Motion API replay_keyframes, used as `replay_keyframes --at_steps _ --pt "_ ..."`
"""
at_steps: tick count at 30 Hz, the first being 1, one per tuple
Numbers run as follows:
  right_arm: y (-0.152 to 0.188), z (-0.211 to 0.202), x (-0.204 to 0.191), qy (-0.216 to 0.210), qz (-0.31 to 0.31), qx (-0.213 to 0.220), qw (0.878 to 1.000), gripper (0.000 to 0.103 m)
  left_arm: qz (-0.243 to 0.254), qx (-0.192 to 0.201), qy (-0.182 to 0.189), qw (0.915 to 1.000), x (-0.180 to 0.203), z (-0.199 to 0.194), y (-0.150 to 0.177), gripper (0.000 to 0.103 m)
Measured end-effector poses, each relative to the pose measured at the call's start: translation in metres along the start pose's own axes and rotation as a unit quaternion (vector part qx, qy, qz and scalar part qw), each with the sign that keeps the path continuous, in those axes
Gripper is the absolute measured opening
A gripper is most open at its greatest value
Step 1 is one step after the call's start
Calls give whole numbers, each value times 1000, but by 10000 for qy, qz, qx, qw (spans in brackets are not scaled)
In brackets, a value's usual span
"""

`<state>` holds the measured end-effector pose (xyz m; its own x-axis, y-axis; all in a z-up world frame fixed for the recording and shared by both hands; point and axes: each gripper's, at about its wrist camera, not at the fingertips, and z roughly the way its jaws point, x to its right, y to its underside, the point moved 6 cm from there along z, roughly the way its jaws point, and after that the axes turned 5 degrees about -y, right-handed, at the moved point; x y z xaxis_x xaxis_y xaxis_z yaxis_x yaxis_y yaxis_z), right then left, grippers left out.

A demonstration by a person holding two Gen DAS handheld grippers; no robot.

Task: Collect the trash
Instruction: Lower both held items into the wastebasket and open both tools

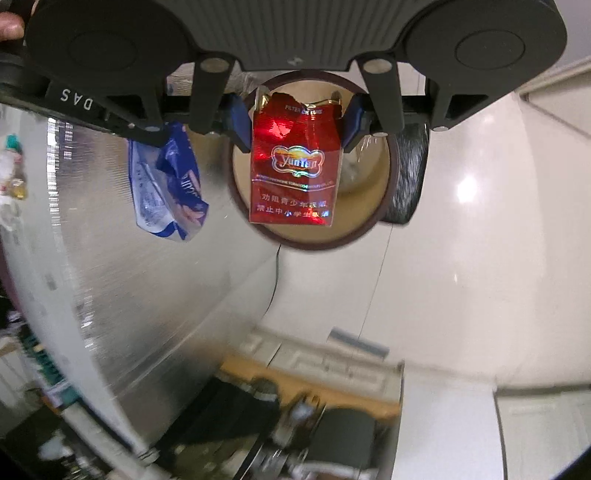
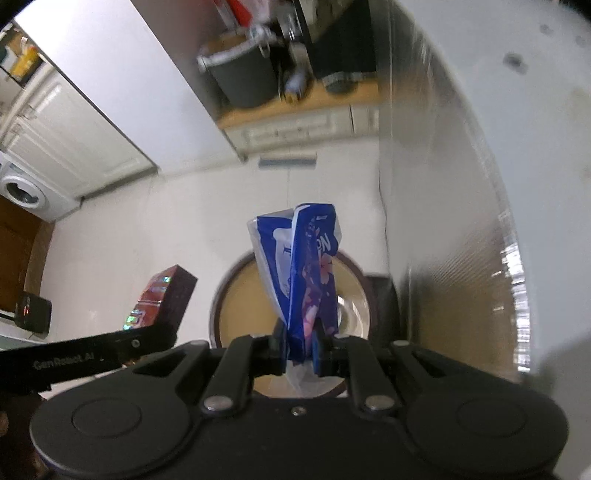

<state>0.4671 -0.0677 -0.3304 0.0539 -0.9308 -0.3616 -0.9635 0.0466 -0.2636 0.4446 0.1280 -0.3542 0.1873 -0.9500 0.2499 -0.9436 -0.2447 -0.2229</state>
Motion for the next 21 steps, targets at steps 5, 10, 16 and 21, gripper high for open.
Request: replay_keyframes --at_steps 5,10,16,21 --pt "4 47 6 34 198 -497 9986 13 -202 -439 -72 9988 -11 44 0 51" --pt "7 81 16 10 389 -777 9962 13 -377 -721 -99 9966 -21 79 1 51" --pt "10 108 24 -92 607 -914 9939 15 -542 -929 -109 9941 -25 106 5 52" --pt "7 113 26 -283 743 -695 9944 35 -728 -866 -170 9934 -28 115 1 59"
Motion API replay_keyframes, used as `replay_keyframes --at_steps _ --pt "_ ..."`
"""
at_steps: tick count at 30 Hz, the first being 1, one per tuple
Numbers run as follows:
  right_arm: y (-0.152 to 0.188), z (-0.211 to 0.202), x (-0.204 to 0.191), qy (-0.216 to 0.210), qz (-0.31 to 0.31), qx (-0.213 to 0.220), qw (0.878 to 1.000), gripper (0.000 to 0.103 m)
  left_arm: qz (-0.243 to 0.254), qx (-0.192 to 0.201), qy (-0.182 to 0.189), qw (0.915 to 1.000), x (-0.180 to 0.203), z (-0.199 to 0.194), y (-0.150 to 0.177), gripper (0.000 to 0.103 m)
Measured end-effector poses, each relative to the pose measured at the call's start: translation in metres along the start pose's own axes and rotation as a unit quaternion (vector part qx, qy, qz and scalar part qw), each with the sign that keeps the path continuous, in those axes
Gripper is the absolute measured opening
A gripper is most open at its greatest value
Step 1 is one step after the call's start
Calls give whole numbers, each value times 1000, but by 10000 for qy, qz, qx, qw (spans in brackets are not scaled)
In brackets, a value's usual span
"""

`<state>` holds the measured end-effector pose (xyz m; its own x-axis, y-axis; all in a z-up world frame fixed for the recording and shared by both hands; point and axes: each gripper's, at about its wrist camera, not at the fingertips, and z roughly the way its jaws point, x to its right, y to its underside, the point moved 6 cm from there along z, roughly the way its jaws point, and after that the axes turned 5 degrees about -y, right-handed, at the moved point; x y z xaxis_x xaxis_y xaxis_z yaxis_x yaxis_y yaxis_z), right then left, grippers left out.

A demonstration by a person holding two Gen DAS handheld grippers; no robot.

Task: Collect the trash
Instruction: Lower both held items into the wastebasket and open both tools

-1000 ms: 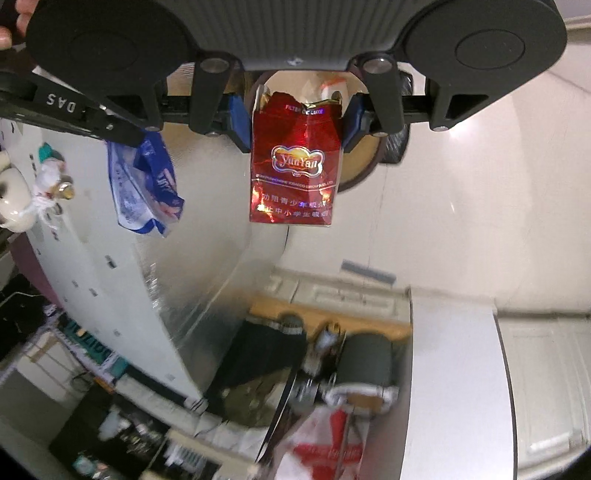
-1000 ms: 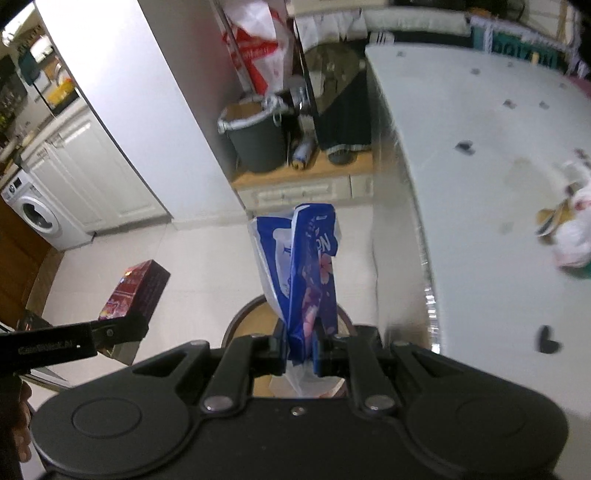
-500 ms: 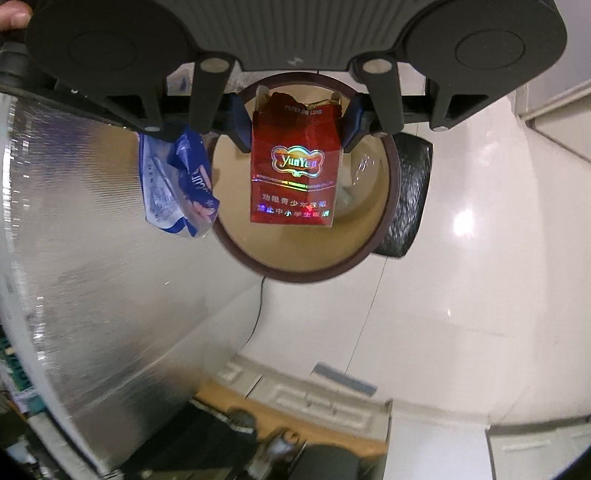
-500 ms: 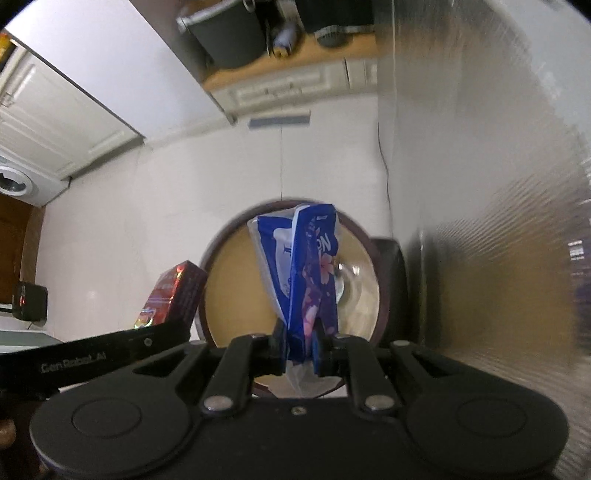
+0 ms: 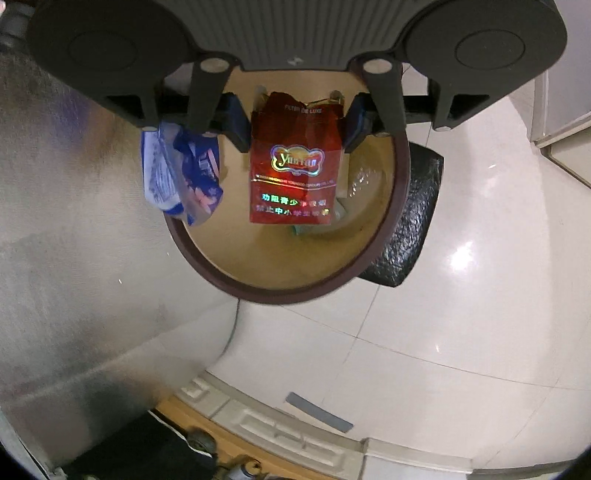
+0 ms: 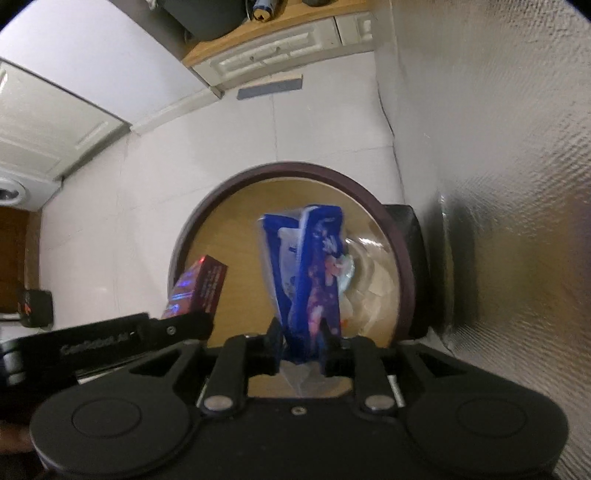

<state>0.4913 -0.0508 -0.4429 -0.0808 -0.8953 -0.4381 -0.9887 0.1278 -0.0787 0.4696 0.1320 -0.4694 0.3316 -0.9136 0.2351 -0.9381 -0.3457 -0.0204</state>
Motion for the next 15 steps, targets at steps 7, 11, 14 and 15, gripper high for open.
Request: replay_keyframes --at_steps 7,11,14,15 --pt "7 2 3 149 -104 -98 9998 52 275 -149 -369 9988 -7 6 1 83" --pt "9 4 3 216 -237 -137 9994 61 362 -227 -532 9977 -16 7 6 85" --pt "11 5 2 266 -365 -164 9988 65 426 -268 -621 9968 -21 5 10 88" --pt "13 4 2 263 -399 -175 9987 70 440 -281 -642 9966 -22 4 12 90"
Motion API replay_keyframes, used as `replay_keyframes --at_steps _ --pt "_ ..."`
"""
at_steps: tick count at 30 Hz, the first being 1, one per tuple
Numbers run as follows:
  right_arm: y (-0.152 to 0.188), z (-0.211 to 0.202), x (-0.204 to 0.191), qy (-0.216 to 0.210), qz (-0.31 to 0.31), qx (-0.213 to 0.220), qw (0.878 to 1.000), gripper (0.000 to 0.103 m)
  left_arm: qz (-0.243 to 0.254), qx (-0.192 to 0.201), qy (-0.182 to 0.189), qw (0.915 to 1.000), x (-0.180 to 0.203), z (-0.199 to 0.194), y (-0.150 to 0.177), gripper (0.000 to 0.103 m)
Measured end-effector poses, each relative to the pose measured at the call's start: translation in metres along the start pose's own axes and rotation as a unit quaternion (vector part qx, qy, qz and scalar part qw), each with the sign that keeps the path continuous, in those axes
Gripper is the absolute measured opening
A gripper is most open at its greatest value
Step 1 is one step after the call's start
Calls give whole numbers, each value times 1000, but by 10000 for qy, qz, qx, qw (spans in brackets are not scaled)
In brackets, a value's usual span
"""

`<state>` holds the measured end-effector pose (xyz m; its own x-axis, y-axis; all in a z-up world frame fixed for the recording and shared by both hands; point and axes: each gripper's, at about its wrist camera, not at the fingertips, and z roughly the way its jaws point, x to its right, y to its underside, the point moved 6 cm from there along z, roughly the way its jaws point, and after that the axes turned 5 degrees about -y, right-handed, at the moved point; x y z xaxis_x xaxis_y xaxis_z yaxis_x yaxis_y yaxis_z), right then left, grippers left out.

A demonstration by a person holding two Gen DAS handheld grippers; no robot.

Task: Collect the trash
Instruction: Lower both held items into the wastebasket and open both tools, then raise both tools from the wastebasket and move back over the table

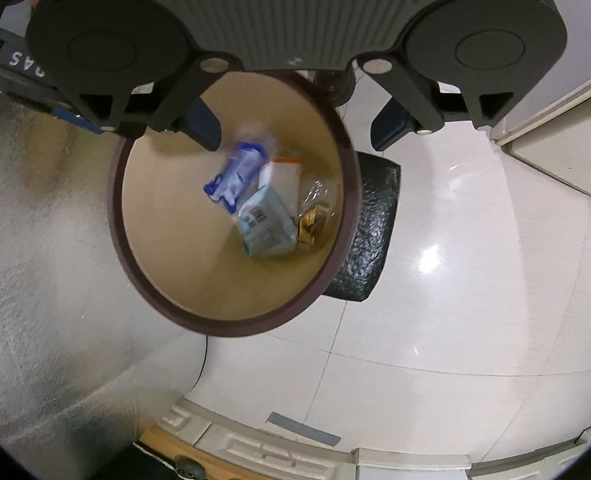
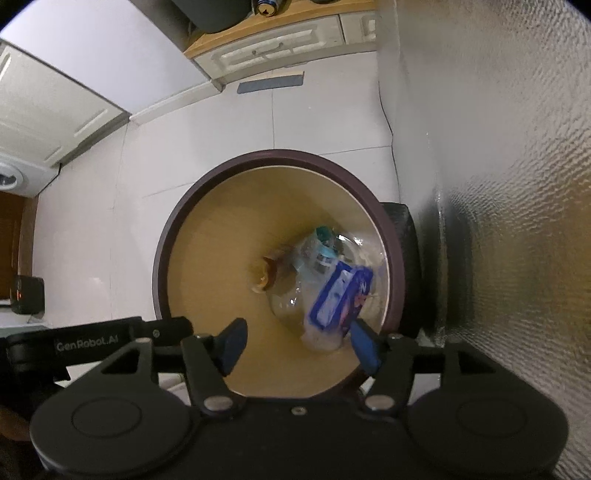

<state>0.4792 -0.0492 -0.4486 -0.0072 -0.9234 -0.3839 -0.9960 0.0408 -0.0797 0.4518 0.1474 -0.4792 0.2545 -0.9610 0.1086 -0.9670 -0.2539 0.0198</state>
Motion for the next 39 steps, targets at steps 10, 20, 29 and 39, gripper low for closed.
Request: replay_keyframes --at_steps 10,20,29,39 --pt "9 -15 0 174 -300 21 9994 95 22 67 -145 9999 -12 -10 6 103" --pt "15 -38 0 345 -355 238 9985 103 181 273 -166 9993 -18 -32 12 103" --pt "24 -61 -2 452 -378 473 9971 103 490 574 -280 9968 -21 -58 24 103" --pt "38 -92 -17 532 -547 770 9941 103 688 1049 -324 9916 -31 -100 44 103"
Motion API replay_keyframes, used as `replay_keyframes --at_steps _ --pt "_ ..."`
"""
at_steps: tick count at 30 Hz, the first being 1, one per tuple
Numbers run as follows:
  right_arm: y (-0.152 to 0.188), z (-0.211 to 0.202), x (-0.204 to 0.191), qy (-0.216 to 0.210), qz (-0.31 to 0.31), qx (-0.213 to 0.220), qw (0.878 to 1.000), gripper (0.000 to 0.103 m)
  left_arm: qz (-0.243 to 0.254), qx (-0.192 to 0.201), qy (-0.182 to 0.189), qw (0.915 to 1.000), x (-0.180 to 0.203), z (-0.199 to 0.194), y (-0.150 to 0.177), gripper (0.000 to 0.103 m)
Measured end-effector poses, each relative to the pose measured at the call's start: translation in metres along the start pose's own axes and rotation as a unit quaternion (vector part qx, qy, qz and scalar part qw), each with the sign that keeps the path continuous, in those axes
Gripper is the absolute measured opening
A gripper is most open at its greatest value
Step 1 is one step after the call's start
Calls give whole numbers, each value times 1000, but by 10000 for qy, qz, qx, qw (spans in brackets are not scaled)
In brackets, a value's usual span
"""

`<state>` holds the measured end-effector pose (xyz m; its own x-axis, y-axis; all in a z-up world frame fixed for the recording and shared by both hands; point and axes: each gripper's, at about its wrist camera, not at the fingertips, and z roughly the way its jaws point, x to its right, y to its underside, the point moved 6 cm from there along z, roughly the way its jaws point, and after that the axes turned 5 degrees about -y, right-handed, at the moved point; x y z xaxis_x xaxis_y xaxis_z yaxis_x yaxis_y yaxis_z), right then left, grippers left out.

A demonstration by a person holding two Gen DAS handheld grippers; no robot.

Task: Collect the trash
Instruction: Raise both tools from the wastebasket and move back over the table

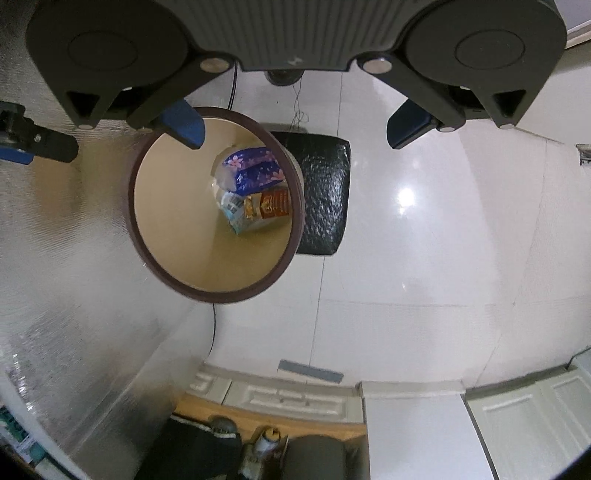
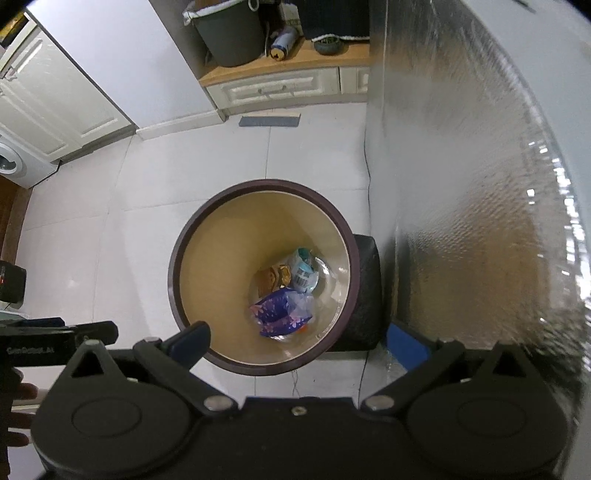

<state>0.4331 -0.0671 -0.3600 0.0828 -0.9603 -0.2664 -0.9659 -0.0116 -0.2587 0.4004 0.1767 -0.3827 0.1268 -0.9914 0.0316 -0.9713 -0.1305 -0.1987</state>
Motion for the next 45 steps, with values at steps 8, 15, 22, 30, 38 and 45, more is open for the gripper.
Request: replay_keyframes --at_steps 8,15,22,30,38,45 --pt "6 -43 -13 125 -278 261 9992 103 -42 491 39 9988 -5 -47 8 103" --pt "10 -85 -22 139 -390 602 9973 103 -130 880 166 9959 -6 -83 10 103" --pt "16 -124 -25 163 -479 961 9941 103 -156 1283 325 9911 -1 -119 10 103" --pt "24 -175 -35 163 -558 1561 9860 103 -56 1799 440 9827 9 -165 18 103" --pt "32 -229 -23 184 -522 2303 9715 103 -15 2413 439 9695 25 -215 30 103" --pt "50 -280 4 166 -545 2850 9568 103 -23 2940 423 9549 59 -255 48 103"
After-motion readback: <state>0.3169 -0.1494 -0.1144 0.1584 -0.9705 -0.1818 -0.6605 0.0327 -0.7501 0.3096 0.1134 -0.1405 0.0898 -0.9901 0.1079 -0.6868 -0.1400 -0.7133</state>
